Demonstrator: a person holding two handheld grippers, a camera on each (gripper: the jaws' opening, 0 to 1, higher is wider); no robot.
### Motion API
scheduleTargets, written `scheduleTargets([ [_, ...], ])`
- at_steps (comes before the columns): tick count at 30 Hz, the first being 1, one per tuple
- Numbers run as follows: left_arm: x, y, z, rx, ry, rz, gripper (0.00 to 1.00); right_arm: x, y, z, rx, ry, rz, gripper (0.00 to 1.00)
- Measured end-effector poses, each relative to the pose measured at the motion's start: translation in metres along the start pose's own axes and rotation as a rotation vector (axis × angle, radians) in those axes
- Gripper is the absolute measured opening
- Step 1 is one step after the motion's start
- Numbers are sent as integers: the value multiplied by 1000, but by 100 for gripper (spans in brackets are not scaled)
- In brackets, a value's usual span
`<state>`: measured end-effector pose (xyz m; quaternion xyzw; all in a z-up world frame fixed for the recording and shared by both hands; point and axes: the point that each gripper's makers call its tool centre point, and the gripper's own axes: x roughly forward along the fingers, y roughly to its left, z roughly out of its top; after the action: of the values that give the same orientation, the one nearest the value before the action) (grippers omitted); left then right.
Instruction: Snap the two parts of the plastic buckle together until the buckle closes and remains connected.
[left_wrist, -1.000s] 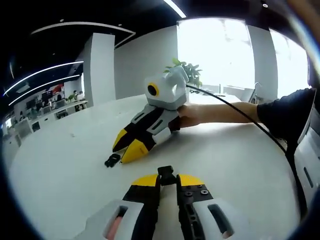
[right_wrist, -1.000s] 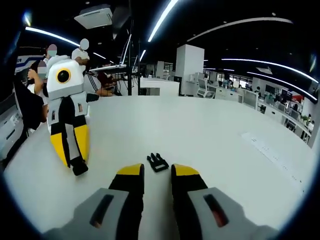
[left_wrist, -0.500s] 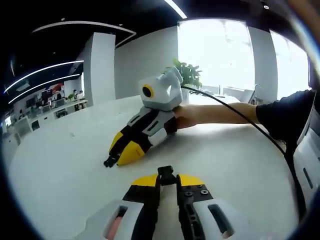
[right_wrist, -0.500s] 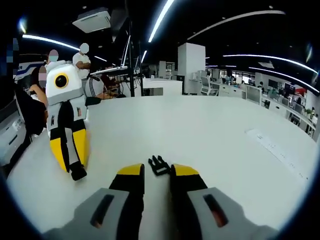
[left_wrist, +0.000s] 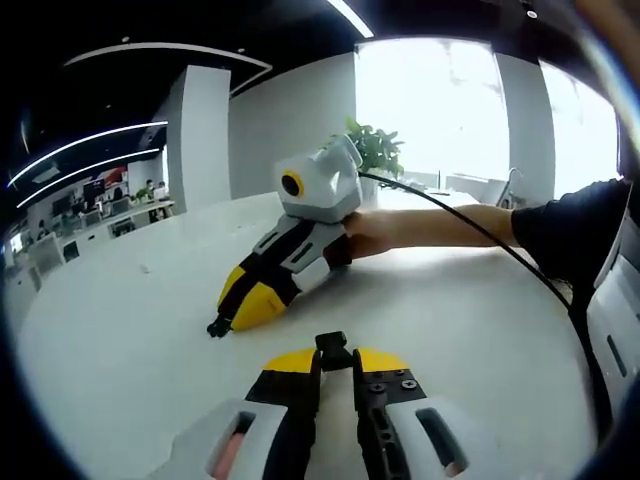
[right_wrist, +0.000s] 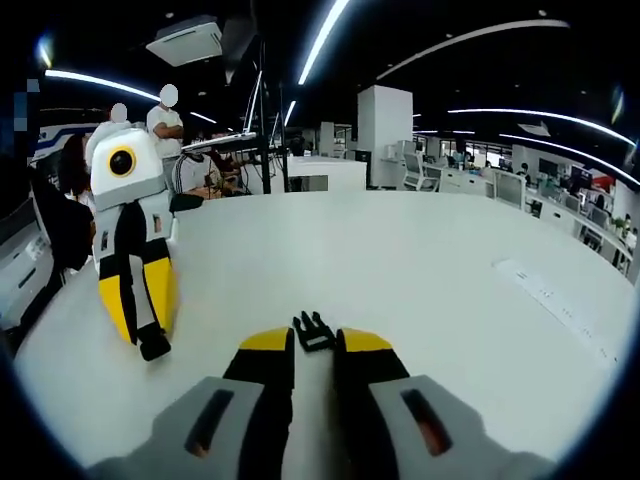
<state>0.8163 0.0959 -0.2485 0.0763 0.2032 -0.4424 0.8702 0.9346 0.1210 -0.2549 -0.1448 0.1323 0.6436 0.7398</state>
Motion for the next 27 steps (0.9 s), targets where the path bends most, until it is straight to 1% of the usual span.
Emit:
scheduleTargets([
  [5, 0, 1, -1, -2, 2, 1, 12, -1, -1, 0, -1, -4, 1, 14],
  [15, -1, 1, -3, -1, 6, 4, 12, -3, 0, -1, 1, -8, -2, 14],
  [27, -1, 1, -3, 6, 13, 11, 12, -20, 0, -5, 0, -21, -34, 13],
])
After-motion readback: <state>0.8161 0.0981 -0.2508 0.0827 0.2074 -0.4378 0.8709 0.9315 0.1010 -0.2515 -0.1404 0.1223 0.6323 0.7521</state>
